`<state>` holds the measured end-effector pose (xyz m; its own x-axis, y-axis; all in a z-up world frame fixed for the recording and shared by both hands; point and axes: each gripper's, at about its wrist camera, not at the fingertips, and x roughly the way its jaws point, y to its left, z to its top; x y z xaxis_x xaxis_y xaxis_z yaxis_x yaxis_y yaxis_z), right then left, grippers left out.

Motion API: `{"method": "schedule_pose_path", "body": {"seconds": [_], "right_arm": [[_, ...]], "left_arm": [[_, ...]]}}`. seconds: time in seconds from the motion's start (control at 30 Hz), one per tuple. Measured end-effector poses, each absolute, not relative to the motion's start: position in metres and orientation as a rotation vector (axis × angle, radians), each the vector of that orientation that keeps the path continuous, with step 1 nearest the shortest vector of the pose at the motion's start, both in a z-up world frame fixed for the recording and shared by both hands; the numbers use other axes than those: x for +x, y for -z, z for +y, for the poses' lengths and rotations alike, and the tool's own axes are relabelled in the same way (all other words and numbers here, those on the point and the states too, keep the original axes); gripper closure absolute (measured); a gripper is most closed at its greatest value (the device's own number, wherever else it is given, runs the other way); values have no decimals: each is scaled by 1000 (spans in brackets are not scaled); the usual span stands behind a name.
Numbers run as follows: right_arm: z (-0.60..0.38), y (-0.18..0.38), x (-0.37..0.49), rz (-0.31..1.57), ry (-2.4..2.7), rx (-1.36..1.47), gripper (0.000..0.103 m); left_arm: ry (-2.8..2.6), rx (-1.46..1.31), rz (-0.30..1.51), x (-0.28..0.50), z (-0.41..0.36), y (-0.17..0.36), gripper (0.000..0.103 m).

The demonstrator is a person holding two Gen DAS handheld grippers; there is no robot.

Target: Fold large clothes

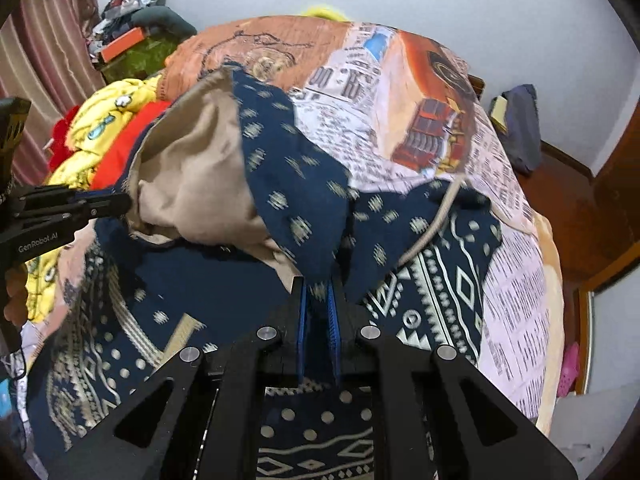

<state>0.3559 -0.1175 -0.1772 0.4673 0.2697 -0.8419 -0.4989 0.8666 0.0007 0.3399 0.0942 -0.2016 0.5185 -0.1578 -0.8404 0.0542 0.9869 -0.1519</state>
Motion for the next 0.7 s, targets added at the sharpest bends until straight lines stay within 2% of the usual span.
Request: {"method": "schedule_pose_path", "body": {"seconds": [0.07,0.1,0.2,0.3,0.4,0.47,0.53,0.6,0.7], "right_arm": [[-118,181,350,982,-449,-300,91],[-117,184,349,996,-432,-330,86],[-118,187,347,1025,-391,-360,58],[-119,176,342,1001,-411,-326,52],[-116,154,339,956,-424,-292,37],[-113,141,339,919,-445,-268,33],[-108,128,343,894,-470,-241,27],[-101,120,350,888,-479,-226,21],[-87,117,365,882,-482,-237,21]], "left_arm": [[122,-124,1038,339,97,213,94],[124,-125,1041,338,97,216,94],[127,-106,1033,336,96,216,92],[127,-64,1032,334,93,210,86],[130,-34,1018,334,91,199,85],[122,-24,992,334,93,187,84],[116,-28,970,335,97,180,76],[103,-39,940,340,103,170,60],[83,-37,926,354,109,165,58]]}}
